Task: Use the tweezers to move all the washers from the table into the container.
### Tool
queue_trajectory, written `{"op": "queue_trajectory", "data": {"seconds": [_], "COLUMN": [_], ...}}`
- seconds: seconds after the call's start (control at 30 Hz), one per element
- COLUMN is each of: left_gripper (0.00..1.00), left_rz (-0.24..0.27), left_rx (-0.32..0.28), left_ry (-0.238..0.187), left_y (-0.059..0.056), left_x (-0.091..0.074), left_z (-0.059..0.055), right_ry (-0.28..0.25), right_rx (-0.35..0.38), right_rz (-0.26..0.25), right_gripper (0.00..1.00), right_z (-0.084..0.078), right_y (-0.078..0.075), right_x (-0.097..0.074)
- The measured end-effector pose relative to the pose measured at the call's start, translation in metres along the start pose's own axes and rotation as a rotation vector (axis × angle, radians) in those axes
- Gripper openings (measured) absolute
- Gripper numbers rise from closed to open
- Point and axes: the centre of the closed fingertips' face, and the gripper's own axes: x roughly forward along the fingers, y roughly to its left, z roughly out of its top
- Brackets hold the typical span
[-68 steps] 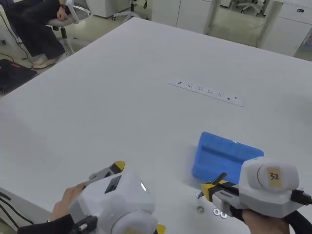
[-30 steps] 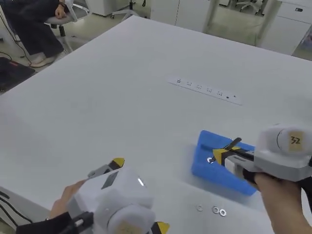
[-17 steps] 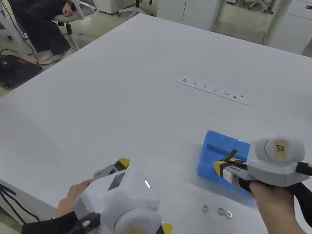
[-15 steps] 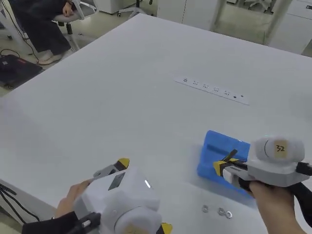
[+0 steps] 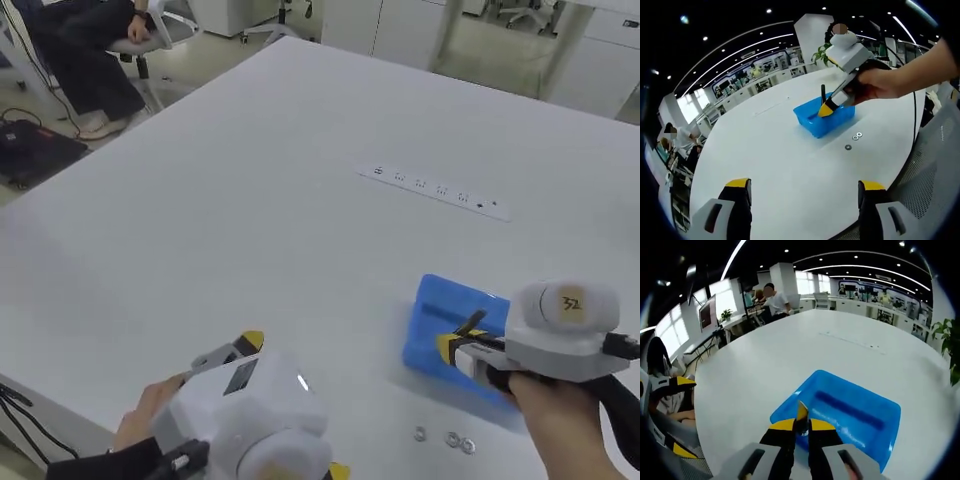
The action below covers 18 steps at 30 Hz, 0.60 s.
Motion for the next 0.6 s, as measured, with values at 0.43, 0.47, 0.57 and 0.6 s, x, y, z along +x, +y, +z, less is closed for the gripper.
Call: {"op": "queue_trajectory", "data": {"seconds": [0.43, 0.47, 0.57, 0.6], "left_gripper": [0.90, 0.90, 0.90, 0.90], "left_rz": [0.004, 0.004, 0.005, 0.006], "left_rx": [0.006, 0.006, 0.007, 0.008], "left_ry": [-0.001, -0.003, -0.002, -0.001], "left_y": [0.001, 0.000, 0.001, 0.001], "left_x": [-0.001, -0.001, -0.001, -0.001], "left_z": [0.000, 0.001, 0.001, 0.001], "right_ry": [-0.142, -0.145, -0.138, -0.135], "right_rx": [0.005, 0.007, 0.012, 0.008], "right_rz": [0.019, 0.025, 0.043, 0.046], "right_gripper": [0.05, 0.05, 0.05, 0.05], "right_z": [0.029, 0.028, 0.020, 0.017], "right_y": [0.020, 0.023, 0.035, 0.039], "right_x": [-0.060, -0.062, -0.068, -0.069]}}
